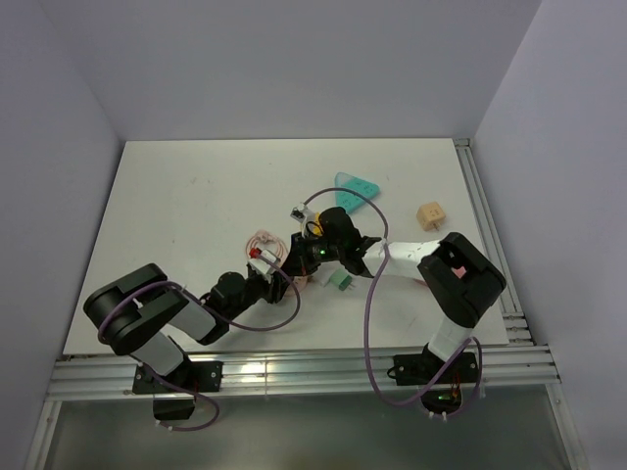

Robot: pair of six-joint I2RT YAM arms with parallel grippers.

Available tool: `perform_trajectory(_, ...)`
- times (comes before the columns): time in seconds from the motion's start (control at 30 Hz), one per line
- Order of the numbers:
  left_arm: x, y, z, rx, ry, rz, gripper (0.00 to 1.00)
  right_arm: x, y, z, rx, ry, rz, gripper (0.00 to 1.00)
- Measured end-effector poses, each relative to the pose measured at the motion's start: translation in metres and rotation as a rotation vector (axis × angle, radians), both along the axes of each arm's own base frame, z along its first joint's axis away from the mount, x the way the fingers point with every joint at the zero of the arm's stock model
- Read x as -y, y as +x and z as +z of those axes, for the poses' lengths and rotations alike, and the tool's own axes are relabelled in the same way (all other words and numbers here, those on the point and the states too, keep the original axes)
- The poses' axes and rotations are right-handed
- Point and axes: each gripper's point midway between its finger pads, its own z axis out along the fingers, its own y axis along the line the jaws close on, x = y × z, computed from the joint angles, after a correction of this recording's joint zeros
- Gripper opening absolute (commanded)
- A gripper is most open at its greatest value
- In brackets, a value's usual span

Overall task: Insert the plug
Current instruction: Insert the plug into the socket.

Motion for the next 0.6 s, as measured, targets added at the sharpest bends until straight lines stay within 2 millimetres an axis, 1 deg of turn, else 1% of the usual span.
perform_trajectory(0.6, 0.0029, 0.0024, -0.0007, 0.025, -0.027, -0.001, 0.00, -0.0009, 0.0028, -0.0003, 0.021, -0.007, -0.006, 0.00)
